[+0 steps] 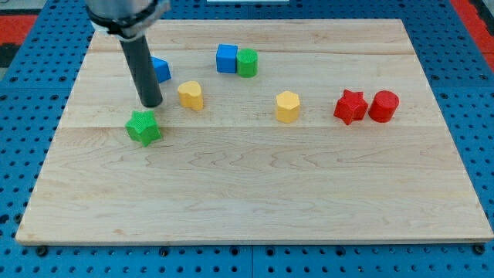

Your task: Slide the heart parallel to the hexagon

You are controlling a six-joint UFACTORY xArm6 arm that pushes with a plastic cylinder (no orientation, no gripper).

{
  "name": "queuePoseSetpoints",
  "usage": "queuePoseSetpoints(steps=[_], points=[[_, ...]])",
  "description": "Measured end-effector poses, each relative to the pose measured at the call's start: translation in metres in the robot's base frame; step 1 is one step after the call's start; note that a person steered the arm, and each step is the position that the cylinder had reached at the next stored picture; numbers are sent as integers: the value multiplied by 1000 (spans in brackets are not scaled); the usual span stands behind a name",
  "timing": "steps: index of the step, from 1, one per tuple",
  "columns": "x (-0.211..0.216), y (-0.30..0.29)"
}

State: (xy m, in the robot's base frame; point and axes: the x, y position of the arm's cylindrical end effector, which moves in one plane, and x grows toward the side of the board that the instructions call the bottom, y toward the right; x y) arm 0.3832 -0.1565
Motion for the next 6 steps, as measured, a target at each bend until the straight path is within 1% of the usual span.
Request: queuePoseSetpoints(steps=[1, 2, 3, 4, 5, 6], points=[[-8, 36], [-1, 93], [-18, 95], [-28, 112], [-3, 111], [-3, 112]])
